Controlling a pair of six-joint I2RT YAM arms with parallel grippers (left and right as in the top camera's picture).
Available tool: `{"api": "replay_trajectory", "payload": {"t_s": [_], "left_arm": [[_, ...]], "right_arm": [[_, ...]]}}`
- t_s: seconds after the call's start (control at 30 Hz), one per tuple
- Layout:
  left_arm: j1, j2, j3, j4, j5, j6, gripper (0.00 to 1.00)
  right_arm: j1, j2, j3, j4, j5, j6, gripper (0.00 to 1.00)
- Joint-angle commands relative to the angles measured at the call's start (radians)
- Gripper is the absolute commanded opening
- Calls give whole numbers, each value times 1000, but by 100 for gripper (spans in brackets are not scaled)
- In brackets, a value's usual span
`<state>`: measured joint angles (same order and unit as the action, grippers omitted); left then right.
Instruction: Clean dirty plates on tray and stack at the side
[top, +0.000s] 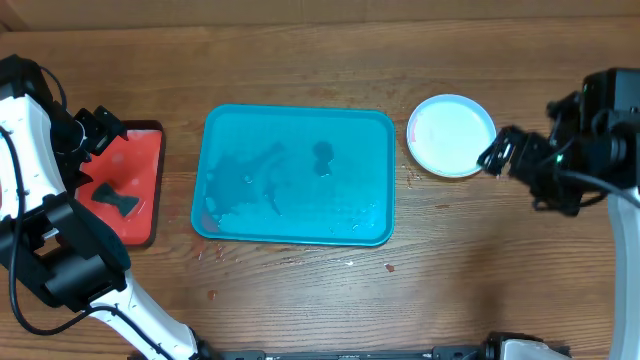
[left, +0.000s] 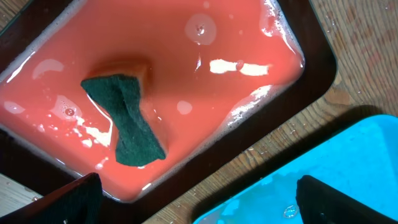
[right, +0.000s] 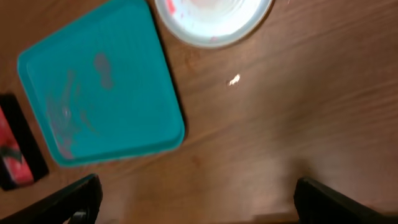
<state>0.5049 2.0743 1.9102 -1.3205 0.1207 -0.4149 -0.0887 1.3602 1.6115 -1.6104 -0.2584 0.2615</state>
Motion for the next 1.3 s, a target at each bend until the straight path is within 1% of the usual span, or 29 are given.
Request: {"api": "replay_trajectory", "payload": {"t_s": [0.0, 0.03, 0.2, 0.3, 0.53, 0.6, 0.7, 0.77, 0.97, 1.0, 1.03, 1.27], "left_arm": [[-2, -14, 9, -2, 10, 15, 100], [-2, -14, 9, -2, 10, 15, 100], [-2, -14, 9, -2, 10, 15, 100], [-2, -14, 9, -2, 10, 15, 100], [-2, -14, 9, -2, 10, 15, 100], [-2, -14, 10, -2, 10, 15, 100], [-2, -14, 9, -2, 10, 15, 100], [-2, -14, 10, -2, 10, 15, 100], [-2, -14, 9, -2, 10, 15, 100], [-2, -14, 9, -2, 10, 15, 100], [-2, -14, 10, -2, 10, 15, 100], [-2, -14, 9, -2, 10, 15, 100]], "right_arm": [[9, -13, 4, -51, -18, 2, 100], [9, -14, 4, -81, -29, 2, 100], [9, -12, 3, -37, -24, -3, 100], [9, -12, 3, -38, 37, -2, 100], [10, 1, -6, -31, 21, -2, 100], [11, 3, -26, 11, 18, -3, 100], [17, -44, -91, 139, 10, -3, 100], [44, -112, -171, 241, 10, -15, 100], [193, -465, -543, 611, 12, -137, 100], [208, -530, -613, 679, 14, -139, 100], [212, -631, -728, 769, 11, -138, 100], [211, -935, -1092, 1034, 14, -139, 100]]}}
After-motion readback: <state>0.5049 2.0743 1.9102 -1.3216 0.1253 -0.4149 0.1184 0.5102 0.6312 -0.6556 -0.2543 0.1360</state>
